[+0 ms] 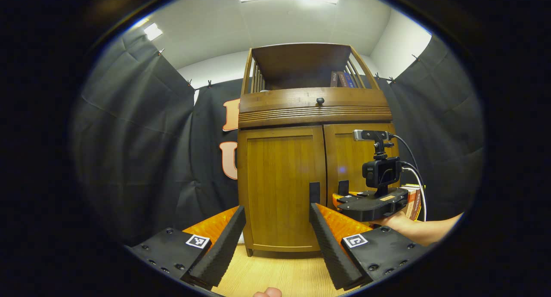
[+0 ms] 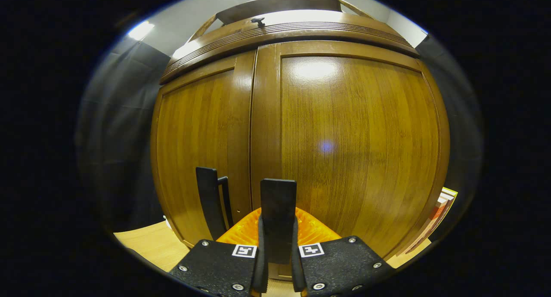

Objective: Open the right door of the double-door shoe cabinet with the right hand, and open the left door with the left hand.

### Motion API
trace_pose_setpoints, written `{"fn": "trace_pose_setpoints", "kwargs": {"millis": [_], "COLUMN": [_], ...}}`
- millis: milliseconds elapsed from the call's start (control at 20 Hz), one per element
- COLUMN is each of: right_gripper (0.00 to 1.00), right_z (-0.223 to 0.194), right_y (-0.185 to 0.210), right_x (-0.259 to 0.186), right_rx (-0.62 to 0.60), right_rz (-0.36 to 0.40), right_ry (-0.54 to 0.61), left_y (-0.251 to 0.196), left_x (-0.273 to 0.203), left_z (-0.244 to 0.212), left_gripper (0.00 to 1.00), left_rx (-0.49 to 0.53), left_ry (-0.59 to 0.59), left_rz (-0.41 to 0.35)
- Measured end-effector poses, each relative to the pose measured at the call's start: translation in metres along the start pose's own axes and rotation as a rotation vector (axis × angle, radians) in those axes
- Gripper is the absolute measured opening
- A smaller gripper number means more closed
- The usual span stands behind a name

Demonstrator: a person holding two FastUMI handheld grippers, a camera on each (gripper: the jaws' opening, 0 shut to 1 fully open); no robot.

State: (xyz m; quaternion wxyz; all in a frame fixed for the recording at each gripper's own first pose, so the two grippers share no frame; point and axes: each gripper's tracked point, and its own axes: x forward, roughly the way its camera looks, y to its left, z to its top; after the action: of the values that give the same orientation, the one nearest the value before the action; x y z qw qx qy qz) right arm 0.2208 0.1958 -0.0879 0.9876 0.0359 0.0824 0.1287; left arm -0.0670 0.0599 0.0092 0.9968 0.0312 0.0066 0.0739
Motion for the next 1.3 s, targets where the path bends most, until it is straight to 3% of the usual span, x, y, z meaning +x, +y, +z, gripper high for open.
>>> {"fn": "trace_pose_setpoints", "kwargs": {"millis": [900, 950, 1300], "right_gripper": [0.21, 0.17, 0.21], "right_z": [0.003, 0.003, 0.006], "right_y": [0.002, -0.001, -0.026], "right_x": [-0.062, -0.068, -0.097], "right_rx": [0.039, 0.043, 0.019], "right_rz": [0.103, 0.102, 0.046], "right_ry": [0.019, 0.022, 0.012], "left_y": [-0.049, -0.051, -0.073], "left_x": [-0.017, -0.018, -0.016], "left_z": [0.002, 0.003, -0.004], "left_gripper": [0.96, 0.98, 0.98], "left_rx": [0.011, 0.01, -0.009], "left_ry": [0.02, 0.018, 0.031], "left_rz": [-0.069, -0.069, -0.088]}}
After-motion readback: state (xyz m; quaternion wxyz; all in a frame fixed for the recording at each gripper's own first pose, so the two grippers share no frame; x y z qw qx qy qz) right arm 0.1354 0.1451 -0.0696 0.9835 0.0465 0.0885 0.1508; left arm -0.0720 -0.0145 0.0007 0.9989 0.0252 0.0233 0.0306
